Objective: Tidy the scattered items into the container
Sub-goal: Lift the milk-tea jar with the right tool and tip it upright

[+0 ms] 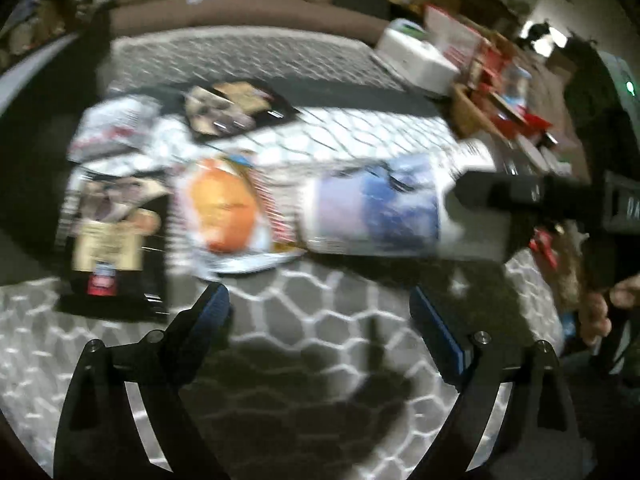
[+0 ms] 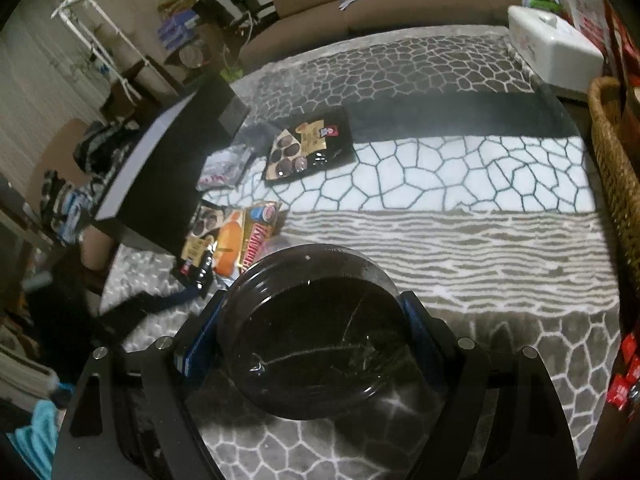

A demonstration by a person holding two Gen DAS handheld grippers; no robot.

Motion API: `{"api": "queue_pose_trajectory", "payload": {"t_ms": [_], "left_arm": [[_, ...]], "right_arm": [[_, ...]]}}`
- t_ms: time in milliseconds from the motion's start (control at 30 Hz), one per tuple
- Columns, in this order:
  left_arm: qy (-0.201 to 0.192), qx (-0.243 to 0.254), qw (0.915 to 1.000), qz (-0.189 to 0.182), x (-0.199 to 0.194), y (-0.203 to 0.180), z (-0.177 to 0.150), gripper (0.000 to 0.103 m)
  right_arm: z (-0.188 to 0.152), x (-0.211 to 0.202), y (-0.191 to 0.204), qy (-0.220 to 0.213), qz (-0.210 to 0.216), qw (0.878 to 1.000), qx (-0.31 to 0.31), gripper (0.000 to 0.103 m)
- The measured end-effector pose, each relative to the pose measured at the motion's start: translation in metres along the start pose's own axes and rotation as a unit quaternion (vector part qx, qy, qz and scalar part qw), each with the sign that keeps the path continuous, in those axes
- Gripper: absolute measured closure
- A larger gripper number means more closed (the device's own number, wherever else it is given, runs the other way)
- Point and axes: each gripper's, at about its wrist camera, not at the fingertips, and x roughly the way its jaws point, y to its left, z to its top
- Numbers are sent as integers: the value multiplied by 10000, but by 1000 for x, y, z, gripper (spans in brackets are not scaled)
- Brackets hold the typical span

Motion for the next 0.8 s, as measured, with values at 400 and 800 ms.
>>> {"api": "queue_pose_trajectory", "payload": {"t_ms": [400, 800], "left_arm": [[283, 701, 9958, -514, 25, -29, -1, 7], [327, 558, 9940, -879, 30, -27, -8, 26]], "right_arm": [[1, -5, -22, 221, 738, 9958, 502, 18], [-2, 7, -38, 501, 1310, 9849, 1015, 18]]}}
